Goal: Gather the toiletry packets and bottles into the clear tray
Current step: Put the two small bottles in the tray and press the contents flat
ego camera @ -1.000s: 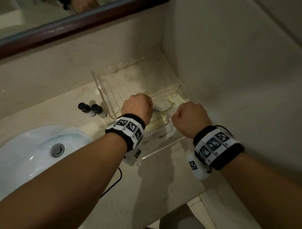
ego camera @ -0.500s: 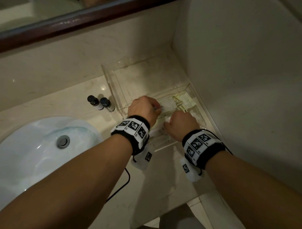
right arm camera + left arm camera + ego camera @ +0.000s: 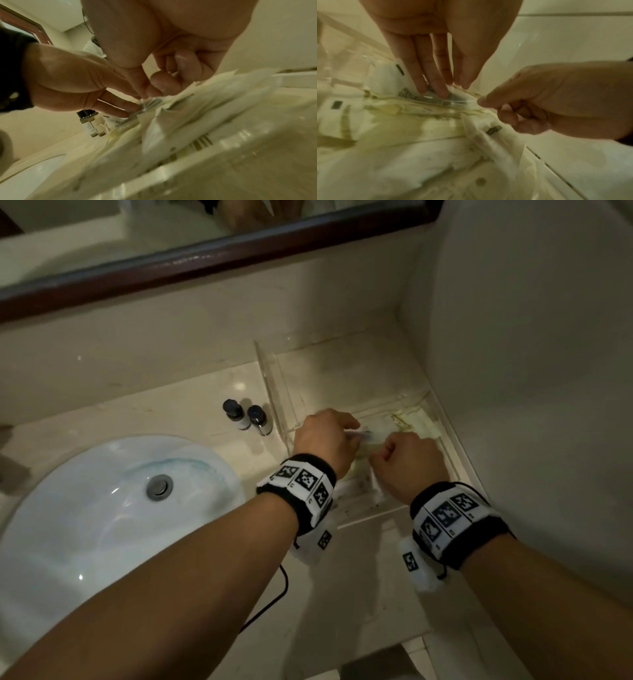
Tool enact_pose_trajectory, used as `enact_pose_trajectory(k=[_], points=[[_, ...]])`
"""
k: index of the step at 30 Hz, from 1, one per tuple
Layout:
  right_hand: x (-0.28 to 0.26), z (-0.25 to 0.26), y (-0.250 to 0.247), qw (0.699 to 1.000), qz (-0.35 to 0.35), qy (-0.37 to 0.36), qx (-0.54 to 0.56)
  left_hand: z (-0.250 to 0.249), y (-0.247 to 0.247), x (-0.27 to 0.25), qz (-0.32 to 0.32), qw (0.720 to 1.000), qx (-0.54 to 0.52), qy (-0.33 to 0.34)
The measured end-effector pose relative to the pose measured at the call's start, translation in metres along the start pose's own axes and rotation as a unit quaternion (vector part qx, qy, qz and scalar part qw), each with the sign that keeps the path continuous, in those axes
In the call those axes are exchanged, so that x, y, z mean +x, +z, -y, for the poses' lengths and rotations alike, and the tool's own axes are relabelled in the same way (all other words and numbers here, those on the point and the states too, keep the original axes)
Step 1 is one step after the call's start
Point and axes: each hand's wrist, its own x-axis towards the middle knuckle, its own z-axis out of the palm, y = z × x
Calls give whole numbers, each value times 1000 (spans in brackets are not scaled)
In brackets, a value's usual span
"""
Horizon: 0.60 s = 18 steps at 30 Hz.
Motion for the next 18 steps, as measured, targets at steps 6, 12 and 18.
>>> enact_pose_trajectory(k=[6, 12, 18], points=[[9, 46, -12, 996, -25, -76, 45, 23, -30, -5, -156, 978, -138, 2], [26, 107, 1, 984, -13, -158, 78, 65, -73, 1, -250, 942, -208, -81], [43, 152, 21, 981, 15, -161, 109, 105, -90, 1, -246, 936, -212, -136]])
